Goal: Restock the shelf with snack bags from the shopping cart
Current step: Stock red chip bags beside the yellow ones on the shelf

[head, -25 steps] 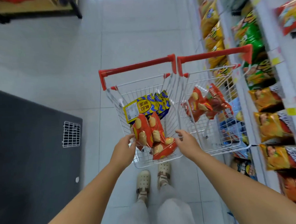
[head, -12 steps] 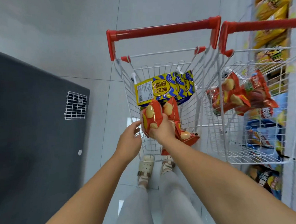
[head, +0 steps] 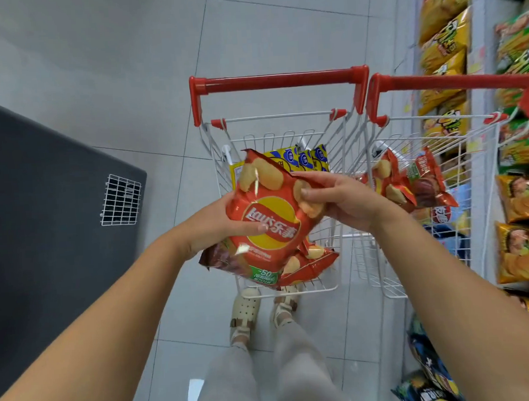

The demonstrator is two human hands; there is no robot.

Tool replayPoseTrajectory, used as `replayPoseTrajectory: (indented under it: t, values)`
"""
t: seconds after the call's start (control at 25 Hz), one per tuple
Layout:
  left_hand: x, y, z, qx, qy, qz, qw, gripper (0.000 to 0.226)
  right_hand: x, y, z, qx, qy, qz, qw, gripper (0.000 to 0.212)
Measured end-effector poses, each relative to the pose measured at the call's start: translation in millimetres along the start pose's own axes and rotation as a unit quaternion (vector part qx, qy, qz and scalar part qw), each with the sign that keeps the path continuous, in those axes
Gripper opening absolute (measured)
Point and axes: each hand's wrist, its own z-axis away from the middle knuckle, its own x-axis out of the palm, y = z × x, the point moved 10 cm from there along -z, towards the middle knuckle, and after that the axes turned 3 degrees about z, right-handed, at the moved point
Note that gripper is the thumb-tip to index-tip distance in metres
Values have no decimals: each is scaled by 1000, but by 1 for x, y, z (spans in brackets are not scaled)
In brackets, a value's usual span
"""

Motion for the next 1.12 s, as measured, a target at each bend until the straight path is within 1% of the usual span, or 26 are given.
replayPoseTrajectory:
  t: [0.04, 0.08, 0.12, 0.16, 0.2, 0.24, 0.28, 0.36, 0.4, 0.44, 0.48, 0.56, 0.6, 0.72, 0.84, 0.92, 1.04, 1.08, 1.12]
  values:
    - [-13, -9, 1, -2, 32, 25, 999, 64, -3, 9, -14, 3, 32, -30, 999, 39]
    - [-28, -23, 3, -6, 70, 59, 996, 60, -14, 26, -27, 17, 88, -41, 995, 46]
    - [-41, -39, 6, -11, 108, 98, 989, 60, -29, 45, -36, 38, 162, -5, 986, 53]
    - [-55, -58, 11, -18, 142, 135, 980, 61, -45, 65, -41, 71, 241, 79, 965, 60]
    - [-65, -74, 15, -25, 168, 169, 971, 62, -55, 85, -40, 113, 301, 165, 932, 69]
    - [-72, -88, 19, -30, 187, 197, 962, 62, -56, 105, -41, 150, 321, 224, 908, 79]
    - [-77, -99, 23, -33, 201, 217, 955, 62, -51, 126, -46, 177, 315, 240, 901, 90]
    - [-81, -114, 26, -36, 214, 240, 946, 66, -38, 157, -59, 215, 294, 224, 904, 105]
    - [-81, -119, 27, -38, 217, 247, 944, 68, -35, 170, -66, 229, 296, 224, 900, 108]
    - [-80, -123, 27, -41, 217, 250, 943, 68, -33, 176, -71, 233, 301, 233, 895, 105]
    - [-78, -127, 27, -43, 215, 253, 942, 66, -32, 179, -75, 232, 313, 239, 889, 92]
    - [-72, -127, 28, -43, 210, 259, 942, 61, -36, 173, -75, 201, 350, 242, 882, 64]
    - [-69, -125, 29, -41, 206, 258, 943, 60, -38, 166, -71, 178, 358, 233, 887, 59]
    - [-61, -106, 32, -32, 185, 244, 951, 57, -43, 133, -34, 114, 352, 197, 908, 66]
    - [-46, -69, 36, -4, 142, 224, 964, 55, -51, 95, 35, 59, 348, 126, 927, 70]
    - [-29, -35, 45, 25, 103, 200, 974, 60, -53, 66, 91, 9, 358, 95, 929, 71]
    - [8, 29, 70, 74, 37, 139, 987, 82, -51, 32, 191, -65, 418, 47, 905, 68]
    - [24, 52, 80, 94, 13, 122, 988, 82, -48, 25, 228, -85, 443, 32, 892, 65]
    - [42, 73, 91, 113, -13, 110, 987, 77, -45, 21, 264, -104, 466, 15, 878, 62]
